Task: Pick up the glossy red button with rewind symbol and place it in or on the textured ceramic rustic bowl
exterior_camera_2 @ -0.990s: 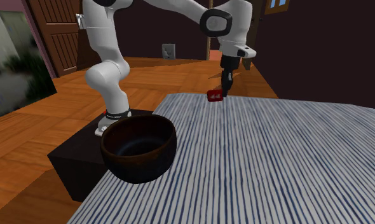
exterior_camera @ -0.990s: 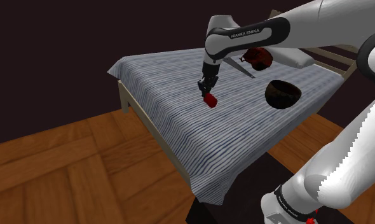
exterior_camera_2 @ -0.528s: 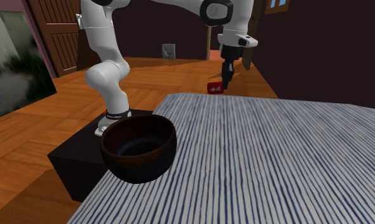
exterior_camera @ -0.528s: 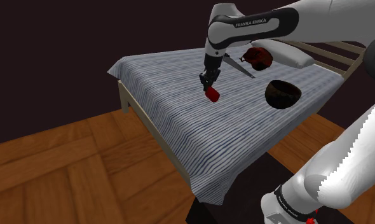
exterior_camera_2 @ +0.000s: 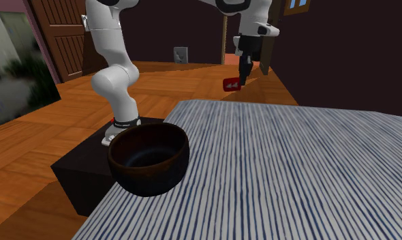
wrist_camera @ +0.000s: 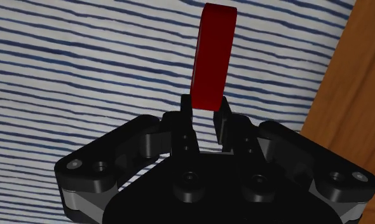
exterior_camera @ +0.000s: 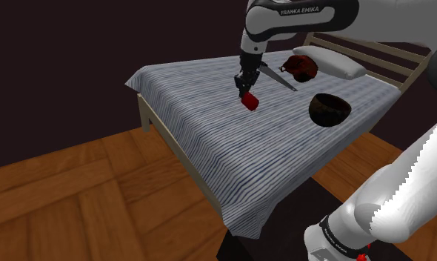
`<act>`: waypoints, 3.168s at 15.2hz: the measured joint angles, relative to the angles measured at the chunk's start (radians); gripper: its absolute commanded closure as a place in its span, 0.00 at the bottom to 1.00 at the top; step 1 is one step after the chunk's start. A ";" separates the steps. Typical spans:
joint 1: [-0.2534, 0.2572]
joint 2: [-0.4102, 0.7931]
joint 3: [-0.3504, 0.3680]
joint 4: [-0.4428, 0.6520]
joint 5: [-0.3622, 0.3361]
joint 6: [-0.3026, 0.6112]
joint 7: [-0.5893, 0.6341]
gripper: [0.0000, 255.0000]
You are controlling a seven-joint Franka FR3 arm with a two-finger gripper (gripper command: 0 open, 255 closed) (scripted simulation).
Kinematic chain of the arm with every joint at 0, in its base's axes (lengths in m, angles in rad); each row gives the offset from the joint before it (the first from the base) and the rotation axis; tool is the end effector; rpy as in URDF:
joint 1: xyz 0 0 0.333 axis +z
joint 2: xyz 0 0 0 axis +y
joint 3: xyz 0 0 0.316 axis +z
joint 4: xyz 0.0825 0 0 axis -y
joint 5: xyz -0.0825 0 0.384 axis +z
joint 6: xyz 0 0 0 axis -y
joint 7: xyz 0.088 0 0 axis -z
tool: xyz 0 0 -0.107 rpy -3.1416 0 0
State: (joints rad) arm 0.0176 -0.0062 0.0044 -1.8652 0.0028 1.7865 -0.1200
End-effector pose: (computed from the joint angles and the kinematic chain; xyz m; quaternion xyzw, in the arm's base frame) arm 0.5520 0.0124 0.5064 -0.9968 -0.0705 0.0361 0.0031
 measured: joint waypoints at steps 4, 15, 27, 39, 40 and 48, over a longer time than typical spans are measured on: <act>-0.001 -0.006 -0.001 0.046 0.000 -0.052 -0.002 1.00; -0.002 0.009 -0.002 0.212 0.000 -0.204 -0.002 1.00; -0.118 -0.129 -0.134 0.085 -0.036 -0.211 -0.246 1.00; -0.239 -0.138 -0.297 0.101 -0.078 -0.224 -0.528 1.00; -0.249 -0.131 -0.311 0.109 -0.080 -0.224 -0.552 1.00; -0.339 -0.033 -0.433 0.214 -0.067 -0.226 -0.767 1.00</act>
State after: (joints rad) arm -0.3217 -0.0391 -0.4281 -1.6508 -0.0645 1.5603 -0.8874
